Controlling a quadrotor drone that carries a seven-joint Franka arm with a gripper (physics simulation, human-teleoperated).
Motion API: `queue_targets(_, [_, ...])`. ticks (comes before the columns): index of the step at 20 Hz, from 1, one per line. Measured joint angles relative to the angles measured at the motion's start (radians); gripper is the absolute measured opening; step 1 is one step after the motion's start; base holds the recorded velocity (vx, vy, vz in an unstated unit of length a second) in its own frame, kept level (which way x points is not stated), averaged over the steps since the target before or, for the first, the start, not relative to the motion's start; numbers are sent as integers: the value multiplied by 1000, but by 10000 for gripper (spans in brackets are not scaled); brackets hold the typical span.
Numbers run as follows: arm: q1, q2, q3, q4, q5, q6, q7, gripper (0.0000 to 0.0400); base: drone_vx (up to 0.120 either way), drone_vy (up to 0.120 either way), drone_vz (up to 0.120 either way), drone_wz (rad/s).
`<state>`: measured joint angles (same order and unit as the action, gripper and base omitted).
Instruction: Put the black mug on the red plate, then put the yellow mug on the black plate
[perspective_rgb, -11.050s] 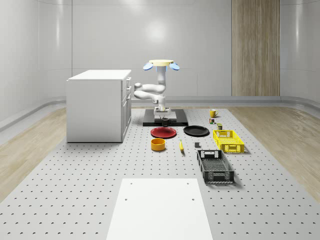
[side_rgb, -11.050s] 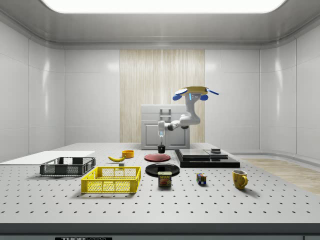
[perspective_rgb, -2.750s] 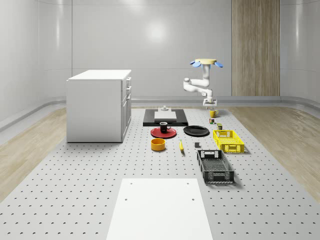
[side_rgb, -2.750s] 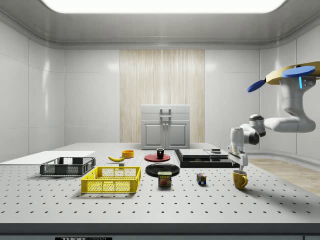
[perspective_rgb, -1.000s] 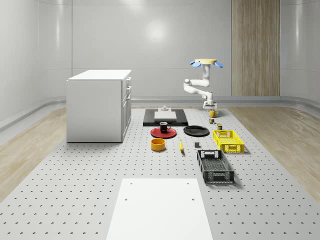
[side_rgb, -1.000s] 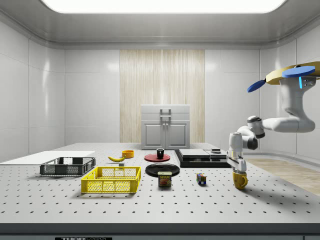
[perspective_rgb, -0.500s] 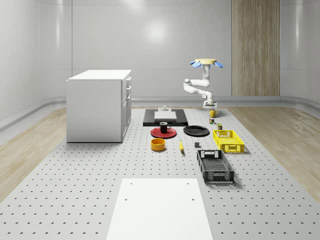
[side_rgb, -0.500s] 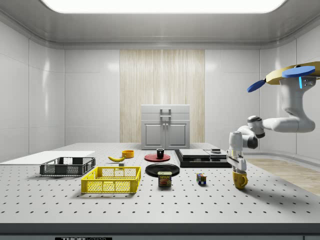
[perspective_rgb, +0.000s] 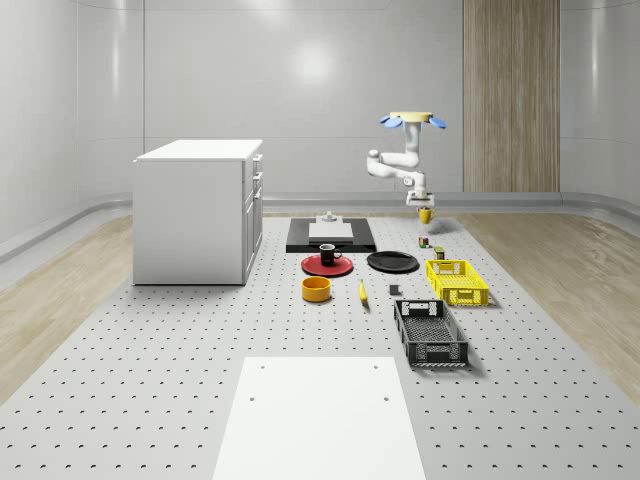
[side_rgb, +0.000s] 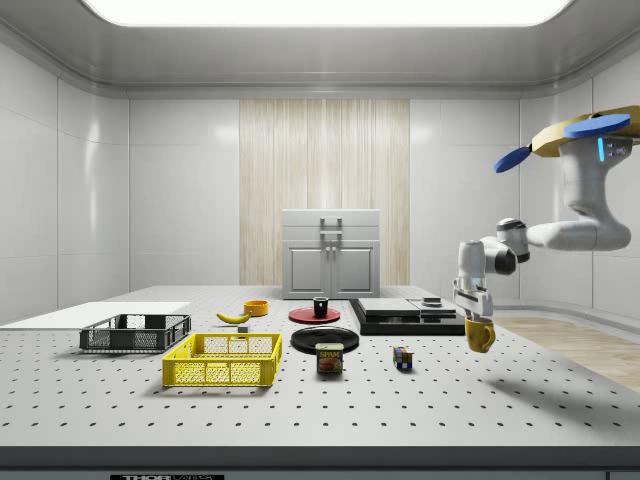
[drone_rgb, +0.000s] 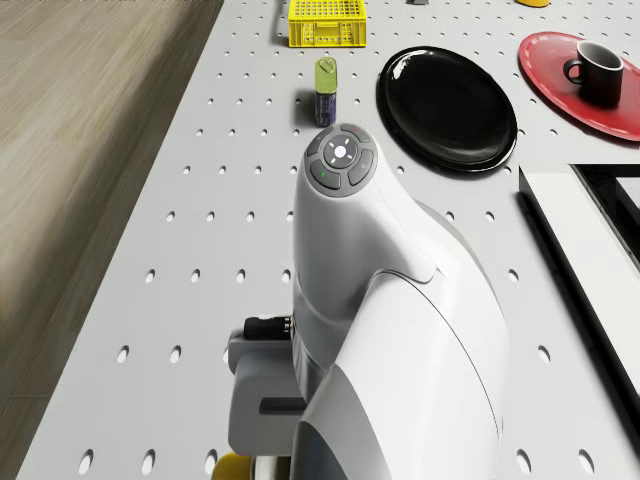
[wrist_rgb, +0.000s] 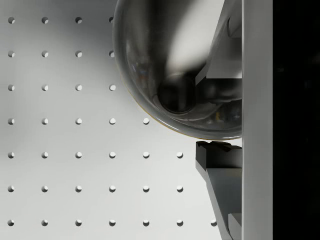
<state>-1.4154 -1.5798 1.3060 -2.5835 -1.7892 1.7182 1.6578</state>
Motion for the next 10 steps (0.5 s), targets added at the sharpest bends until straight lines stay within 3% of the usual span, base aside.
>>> queue_targets(10, [2,-6,12,-4,13,-2,0,110,120,-120,16,0])
